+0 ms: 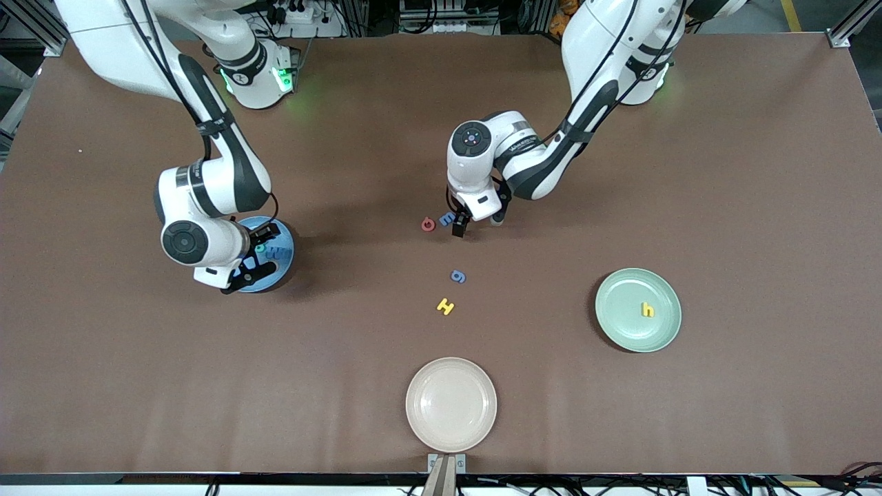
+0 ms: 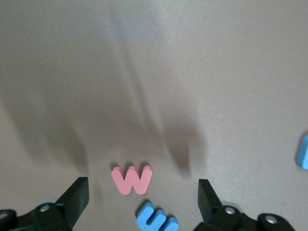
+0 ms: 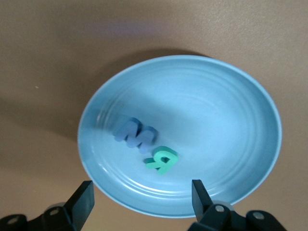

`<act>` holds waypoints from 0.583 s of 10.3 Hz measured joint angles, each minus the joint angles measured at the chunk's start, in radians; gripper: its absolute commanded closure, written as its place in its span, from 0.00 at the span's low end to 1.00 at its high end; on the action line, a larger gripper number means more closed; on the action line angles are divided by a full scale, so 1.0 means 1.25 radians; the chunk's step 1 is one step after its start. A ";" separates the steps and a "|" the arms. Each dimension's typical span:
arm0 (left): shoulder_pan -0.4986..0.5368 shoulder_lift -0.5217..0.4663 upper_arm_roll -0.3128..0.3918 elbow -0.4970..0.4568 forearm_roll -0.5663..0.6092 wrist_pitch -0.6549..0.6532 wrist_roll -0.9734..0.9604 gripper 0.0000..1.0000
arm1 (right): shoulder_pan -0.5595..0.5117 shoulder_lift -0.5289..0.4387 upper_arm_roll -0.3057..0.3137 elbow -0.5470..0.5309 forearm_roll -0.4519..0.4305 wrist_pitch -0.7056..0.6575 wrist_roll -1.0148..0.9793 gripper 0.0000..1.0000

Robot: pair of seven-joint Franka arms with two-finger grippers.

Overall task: Sort uppercase to blue plate, lowercase to green plate
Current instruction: 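Carry the cyan R onto the blue plate and open the right gripper, then grasp the pink w with the left gripper while the right gripper returns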

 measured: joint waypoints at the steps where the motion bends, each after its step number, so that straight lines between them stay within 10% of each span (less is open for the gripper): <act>1: 0.002 0.000 0.002 -0.004 0.004 0.010 0.000 0.00 | 0.005 -0.001 0.021 0.001 0.001 0.000 0.062 0.10; 6: 0.002 0.011 0.010 -0.020 0.004 0.050 0.000 0.00 | 0.021 -0.015 0.197 0.026 0.004 0.012 0.434 0.10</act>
